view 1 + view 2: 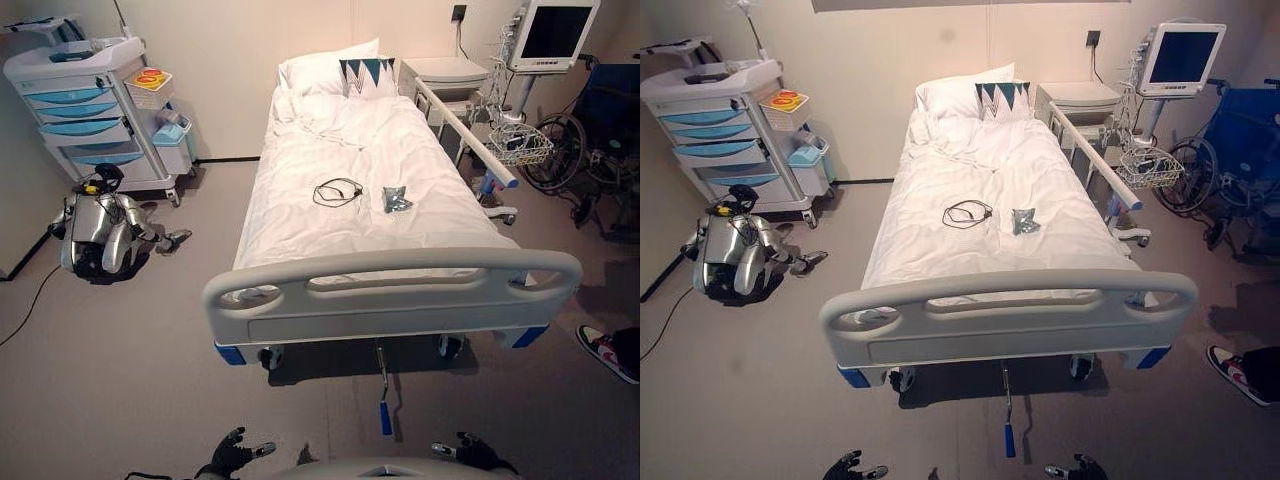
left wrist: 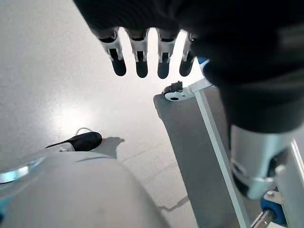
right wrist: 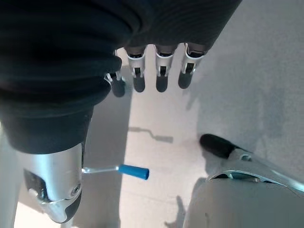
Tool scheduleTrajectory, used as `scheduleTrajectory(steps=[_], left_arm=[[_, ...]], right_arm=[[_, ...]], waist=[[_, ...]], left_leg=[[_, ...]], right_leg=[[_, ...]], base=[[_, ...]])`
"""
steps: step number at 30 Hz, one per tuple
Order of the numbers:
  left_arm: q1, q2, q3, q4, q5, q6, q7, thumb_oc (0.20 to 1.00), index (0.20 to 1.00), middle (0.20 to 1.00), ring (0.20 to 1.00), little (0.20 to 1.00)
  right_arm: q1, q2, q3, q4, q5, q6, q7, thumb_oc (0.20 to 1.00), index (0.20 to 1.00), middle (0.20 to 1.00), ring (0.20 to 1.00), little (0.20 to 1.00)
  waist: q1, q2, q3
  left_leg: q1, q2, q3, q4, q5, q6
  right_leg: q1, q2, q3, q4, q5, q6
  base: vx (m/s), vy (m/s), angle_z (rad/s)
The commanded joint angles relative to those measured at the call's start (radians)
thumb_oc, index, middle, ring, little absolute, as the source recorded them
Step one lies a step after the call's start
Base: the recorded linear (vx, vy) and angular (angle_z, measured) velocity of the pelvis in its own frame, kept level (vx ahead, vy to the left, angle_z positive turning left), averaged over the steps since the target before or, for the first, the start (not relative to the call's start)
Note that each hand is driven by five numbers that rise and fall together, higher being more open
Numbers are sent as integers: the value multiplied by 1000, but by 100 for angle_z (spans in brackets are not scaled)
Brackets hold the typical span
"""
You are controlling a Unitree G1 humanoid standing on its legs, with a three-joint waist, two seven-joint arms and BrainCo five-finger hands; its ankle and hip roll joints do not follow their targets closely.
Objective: Raise the hospital bed
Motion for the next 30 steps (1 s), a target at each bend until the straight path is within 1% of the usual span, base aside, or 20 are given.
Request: scheduleTrajectory(steps=[1, 13, 14, 15, 16, 17, 18, 19, 20, 21, 22, 23, 24, 25, 26, 27, 29, 30], left_arm=[[-63, 3, 5, 44, -24, -17, -2, 1000, 1000, 1000, 1000, 1000], [-64, 2, 9, 41, -31, -14, 2, 1000, 1000, 1000, 1000, 1000], [-64, 2, 8, 28, -38, -18, 1, 1000, 1000, 1000, 1000, 1000], [-65, 6, 15, -12, -83, -22, 7, 1000, 1000, 1000, 1000, 1000], [-65, 6, 15, -12, -83, -22, 7, 1000, 1000, 1000, 1000, 1000], [-64, 12, 16, -57, -106, -33, 13, 1000, 1000, 1000, 1000, 1000], [-57, 29, 14, -165, -146, -50, 17, 1000, 1000, 1000, 1000, 1000], [-57, 29, 14, -165, -146, -50, 17, 1000, 1000, 1000, 1000, 1000], [-46, 56, 10, -298, -188, -67, 13, 1000, 1000, 1000, 1000, 1000], [-42, 73, 14, -381, -223, -78, 11, 1000, 1000, 1000, 1000, 1000], [-41, 74, 14, -383, -223, -76, 11, 1000, 1000, 1000, 1000, 1000], [-48, 98, 13, -474, -248, -82, 16, 1000, 1000, 1000, 1000, 1000], [-48, 98, 13, -475, -248, -81, 16, 1000, 1000, 1000, 1000, 1000], [-58, 111, 13, -542, -273, -83, 17, 1000, 1000, 1000, 1000, 1000], [-99, 147, 1, -686, -311, -95, 26, 1000, 1000, 1000, 1000, 1000], [-132, 158, -9, -733, -330, -97, 31, 1000, 1000, 1000, 1000, 1000], [-209, 186, -37, -850, -364, -106, 38, 1000, 1000, 1000, 1000, 1000], [-235, 199, -50, -917, -376, -109, 34, 1000, 1000, 1000, 1000, 1000]], right_arm=[[-99, 7, 29, 44, -15, -8, 2, 1000, 1000, 1000, 1000, 1000], [-101, 6, 21, 43, -3, -10, -2, 1000, 1000, 1000, 1000, 1000], [-102, 4, 18, 38, 3, -12, -3, 1000, 1000, 1000, 1000, 1000], [-113, -2, 19, 17, 15, -15, -6, 1000, 1000, 1000, 1000, 1000], [-113, -2, 19, 17, 15, -15, -6, 1000, 1000, 1000, 1000, 1000], [-118, -4, 15, 4, 29, -17, -9, 1000, 1000, 1000, 1000, 1000], [-130, -8, 15, -29, 51, -27, -12, 1000, 1000, 1000, 1000, 1000], [-130, -8, 15, -29, 51, -27, -12, 1000, 1000, 1000, 1000, 1000], [-141, -11, 17, -71, 68, -33, -17, 1000, 1000, 1000, 1000, 1000], [-153, -14, 17, -94, 83, -36, -19, 1000, 1000, 1000, 1000, 1000], [-152, -14, 17, -94, 83, -36, -19, 1000, 1000, 1000, 1000, 1000], [-175, -19, 25, -126, 95, -39, -22, 1000, 1000, 1000, 1000, 1000], [-176, -19, 25, -126, 95, -39, -22, 1000, 1000, 1000, 1000, 1000], [-192, -24, 29, -153, 100, -38, -27, 1000, 1000, 1000, 1000, 1000], [-244, -44, 54, -225, 104, -43, -41, 1000, 1000, 1000, 1000, 1000], [-279, -53, 70, -255, 101, -45, -53, 1000, 1000, 1000, 1000, 1000], [-345, -67, 84, -289, 124, -51, -78, 1000, 1000, 1000, 1000, 1000], [-365, -70, 92, -317, 125, -51, -83, 1000, 1000, 1000, 1000, 1000]], waist=[[3, -45, 7], [-1, -44, 11], [-3, -43, 13], [-5, -41, 25], [-5, -41, 25], [-4, -41, 32], [-4, -38, 49], [-4, -38, 49], [-4, -35, 68], [-4, -32, 83], [-4, -32, 83], [-6, -25, 112], [-6, -25, 111], [-7, -21, 136], [-7, -8, 215], [-8, -4, 257], [-4, 0, 311], [-3, 2, 328]], left_leg=[[-39, -18, -15, 0, 29, -2], [-40, -17, -16, 0, 26, -1], [-39, -17, -15, 0, 26, 1], [-41, -16, -18, 0, 29, 5], [-41, -16, -18, 0, 29, 5], [-43, -16, -17, 0, 30, 6], [-50, -15, -15, 0, 34, 7], [-50, -15, -15, 0, 34, 7], [-62, -12, -15, 0, 41, 7], [-72, -10, -15, 0, 47, 6], [-73, -10, -15, 0, 47, 6], [-94, -6, -17, 0, 58, 5], [-95, -6, -17, 0, 59, 5], [-113, -4, -19, 4, 66, 5], [-182, -3, -29, 35, 80, 7], [-237, -2, -35, 74, 83, 7], [-355, -6, -47, 170, 81, 7], [-408, -8, -50, 203, 80, 5]], right_leg=[[12, -32, 17, 5, 39, 43], [13, -29, 18, 5, 36, 42], [12, -28, 19, 5, 37, 41], [1, -26, 26, 14, 37, 39], [1, -26, 26, 14, 37, 39], [-2, -25, 30, 17, 36, 38], [-16, -24, 36, 26, 35, 36], [-16, -24, 36, 26, 35, 36], [-35, -20, 38, 35, 35, 35], [-50, -18, 40, 43, 34, 34], [-51, -18, 41, 44, 33, 34], [-84, -15, 43, 67, 31, 30], [-86, -15, 43, 68, 31, 30], [-113, -16, 44, 90, 28, 28], [-200, -20, 54, 153, 25, 21], [-255, -28, 61, 191, 25, 17], [-358, -45, 66, 257, 28, 9], [-407, -50, 67, 286, 26, 7]], base=[[-101, -191, 14], [0, 0, 0], [0, 0, 0], [0, 0, 0], [0, 0, 0], [-31, -6, -5], [-31, -6, -9], [-73, -16, -14], [-89, -16, -17], [-89, -16, -15], [-146, -6, -10], [-104, -3, -2], [-186, -4, -2], [-373, -4, -2], [-539, -3, -5], [-600, -11, -4], [-368, -27, 1], [-186, -23, 17]])
